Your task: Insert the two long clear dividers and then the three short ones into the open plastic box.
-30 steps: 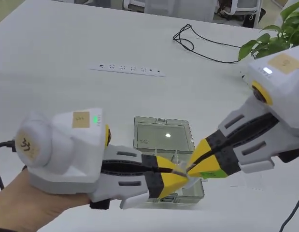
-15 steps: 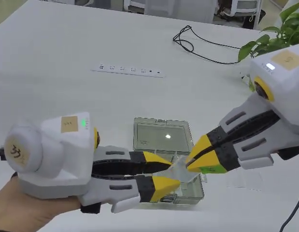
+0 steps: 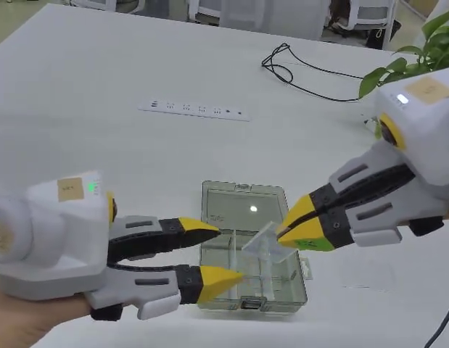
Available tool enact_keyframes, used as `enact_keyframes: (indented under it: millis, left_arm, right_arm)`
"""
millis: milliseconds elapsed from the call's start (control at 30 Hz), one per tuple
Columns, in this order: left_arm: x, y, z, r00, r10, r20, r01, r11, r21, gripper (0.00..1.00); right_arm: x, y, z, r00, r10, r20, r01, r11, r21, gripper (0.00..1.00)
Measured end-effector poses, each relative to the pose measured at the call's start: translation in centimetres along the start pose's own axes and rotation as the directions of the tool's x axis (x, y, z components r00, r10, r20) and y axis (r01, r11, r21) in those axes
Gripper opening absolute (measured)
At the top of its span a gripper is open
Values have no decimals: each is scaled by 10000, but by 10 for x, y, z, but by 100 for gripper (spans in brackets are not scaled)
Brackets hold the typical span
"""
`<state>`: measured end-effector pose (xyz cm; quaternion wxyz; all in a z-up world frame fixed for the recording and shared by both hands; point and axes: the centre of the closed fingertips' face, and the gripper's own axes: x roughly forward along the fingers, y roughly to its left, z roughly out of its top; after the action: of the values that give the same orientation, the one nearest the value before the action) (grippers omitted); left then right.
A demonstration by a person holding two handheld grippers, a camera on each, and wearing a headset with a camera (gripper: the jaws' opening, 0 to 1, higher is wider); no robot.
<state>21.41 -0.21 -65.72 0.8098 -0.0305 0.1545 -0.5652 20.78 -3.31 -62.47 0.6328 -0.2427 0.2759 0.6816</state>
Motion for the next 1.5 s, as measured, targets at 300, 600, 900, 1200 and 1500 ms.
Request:
enact_keyframes:
  millis: [300,600,900,1200,1500]
  left_arm:
    - [-9,17,-16,9977,473,-476,-472,9989,37,50]
    - [-11,26,-33,9915,702,-1097,-675,9973,286,68]
    - [-11,34,-49,9849,821,-1526,-796,9966,229,83]
    - [-12,38,-59,9812,916,-1697,-927,9957,10,96]
    - [-12,40,-66,9786,951,-1827,-993,9950,-140,100]
  right_arm:
    - [9,-16,-4,9997,-214,-97,214,9998,19,3]
    - [22,-36,-11,9990,-426,-121,428,9989,173,3]
    - [44,-52,-19,9985,-533,-121,537,9980,328,3]
    - [68,-63,-37,9987,-487,-154,495,9970,591,3]
    - [87,-75,-60,9984,-568,0,566,9941,930,3]
